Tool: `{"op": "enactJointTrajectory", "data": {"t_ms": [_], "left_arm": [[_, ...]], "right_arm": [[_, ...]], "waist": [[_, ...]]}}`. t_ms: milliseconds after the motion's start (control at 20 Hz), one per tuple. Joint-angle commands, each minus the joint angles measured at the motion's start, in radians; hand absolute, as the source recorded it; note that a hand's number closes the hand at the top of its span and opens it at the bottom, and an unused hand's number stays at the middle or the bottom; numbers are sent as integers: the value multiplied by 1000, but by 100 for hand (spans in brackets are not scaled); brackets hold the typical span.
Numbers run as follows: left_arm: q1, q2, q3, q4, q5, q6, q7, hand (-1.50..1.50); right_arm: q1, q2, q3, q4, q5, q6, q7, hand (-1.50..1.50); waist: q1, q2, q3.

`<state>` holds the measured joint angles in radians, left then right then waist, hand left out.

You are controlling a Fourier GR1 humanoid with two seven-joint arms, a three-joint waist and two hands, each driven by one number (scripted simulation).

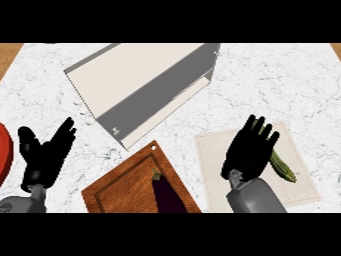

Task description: Pick the sweet potato from the placemat and place it in the tiered shelf

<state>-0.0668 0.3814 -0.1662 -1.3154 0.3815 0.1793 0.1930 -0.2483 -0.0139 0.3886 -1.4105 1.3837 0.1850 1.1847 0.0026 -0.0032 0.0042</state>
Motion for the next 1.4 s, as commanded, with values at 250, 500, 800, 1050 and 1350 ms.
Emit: {"op": "enactJointTrajectory", "data": {"t_ms": [250, 500, 800, 1050, 1350], "left_arm": [[48, -11, 22, 21, -4, -50, -4, 0], [7, -43, 32, 45, -39, -54, -16, 0], [-28, -63, 40, 87, -54, -39, -37, 0], [42, -19, 55, -42, -40, -56, 43, 0], [5, -47, 44, 1, -60, -53, 32, 0]], "right_arm": [[-14, 14, -74, 93, 38, -90, 74, -150], [-15, 14, -59, 148, 32, -130, 48, -150], [-34, 14, -79, 221, -75, 33, -87, 150], [-17, 14, -34, 257, -80, -102, -120, 150], [-7, 13, 181, 106, -233, -36, -370, 150]], "waist": [[3, 4, -4], [1, 5, -4], [-1, 7, -5], [9, 4, -4], [22, 6, -2]]}}
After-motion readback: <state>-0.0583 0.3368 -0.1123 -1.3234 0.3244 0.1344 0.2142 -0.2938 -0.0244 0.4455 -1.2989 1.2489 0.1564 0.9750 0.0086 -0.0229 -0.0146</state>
